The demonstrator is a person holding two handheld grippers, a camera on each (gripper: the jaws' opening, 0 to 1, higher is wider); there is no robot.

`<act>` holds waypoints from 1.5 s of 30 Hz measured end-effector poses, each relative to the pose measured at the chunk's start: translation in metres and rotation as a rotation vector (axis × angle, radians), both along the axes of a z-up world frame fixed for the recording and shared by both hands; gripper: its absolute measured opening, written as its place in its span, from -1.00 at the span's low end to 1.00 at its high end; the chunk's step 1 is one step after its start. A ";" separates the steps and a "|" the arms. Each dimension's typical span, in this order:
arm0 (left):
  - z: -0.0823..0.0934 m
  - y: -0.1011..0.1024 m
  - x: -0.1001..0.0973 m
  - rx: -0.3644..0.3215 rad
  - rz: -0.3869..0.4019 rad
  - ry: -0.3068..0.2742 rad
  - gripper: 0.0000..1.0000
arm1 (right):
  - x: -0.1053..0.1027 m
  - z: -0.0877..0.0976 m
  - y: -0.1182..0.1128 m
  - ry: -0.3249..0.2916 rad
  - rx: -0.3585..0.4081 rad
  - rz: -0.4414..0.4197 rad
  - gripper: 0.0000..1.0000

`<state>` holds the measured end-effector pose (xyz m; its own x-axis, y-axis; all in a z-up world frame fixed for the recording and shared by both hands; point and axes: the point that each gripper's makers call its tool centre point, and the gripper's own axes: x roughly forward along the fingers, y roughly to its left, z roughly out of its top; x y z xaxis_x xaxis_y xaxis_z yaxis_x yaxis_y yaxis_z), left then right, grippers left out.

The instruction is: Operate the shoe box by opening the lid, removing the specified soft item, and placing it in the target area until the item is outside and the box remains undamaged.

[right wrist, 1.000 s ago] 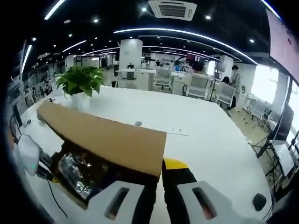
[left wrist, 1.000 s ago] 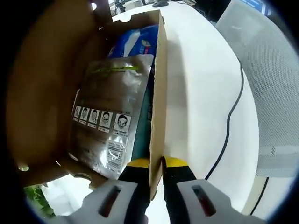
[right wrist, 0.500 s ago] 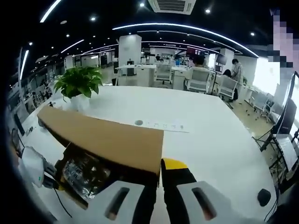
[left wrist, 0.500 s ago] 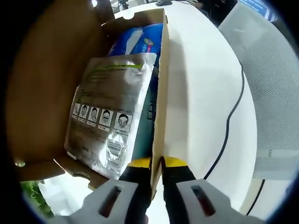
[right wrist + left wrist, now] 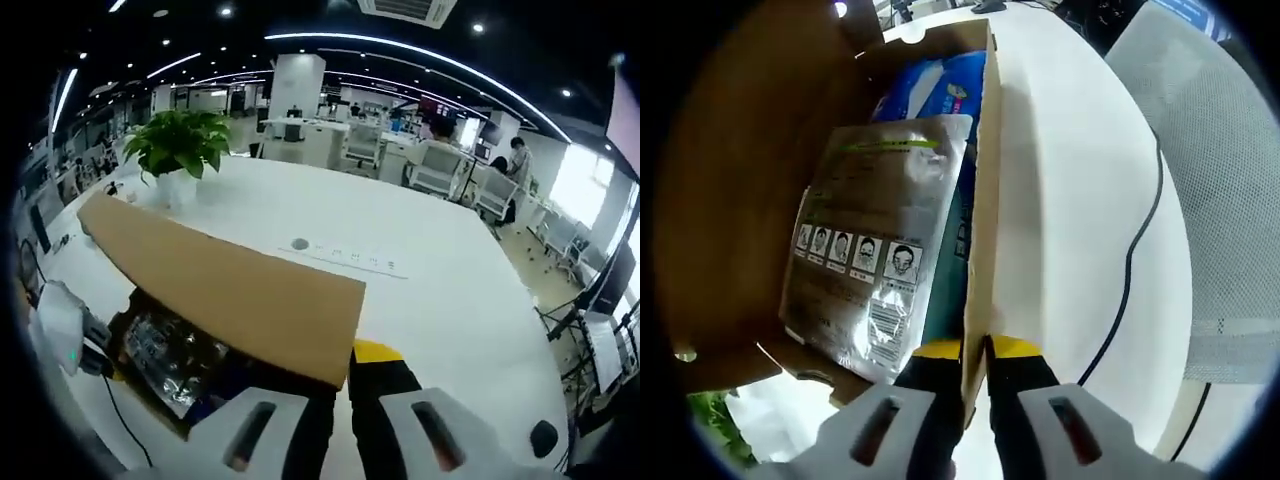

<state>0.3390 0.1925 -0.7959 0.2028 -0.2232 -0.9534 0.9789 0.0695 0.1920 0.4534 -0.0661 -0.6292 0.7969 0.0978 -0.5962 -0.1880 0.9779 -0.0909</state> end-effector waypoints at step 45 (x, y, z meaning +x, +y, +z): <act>0.001 0.001 -0.001 -0.003 -0.025 0.000 -0.91 | 0.028 -0.001 0.001 -0.038 -0.007 0.039 -1.00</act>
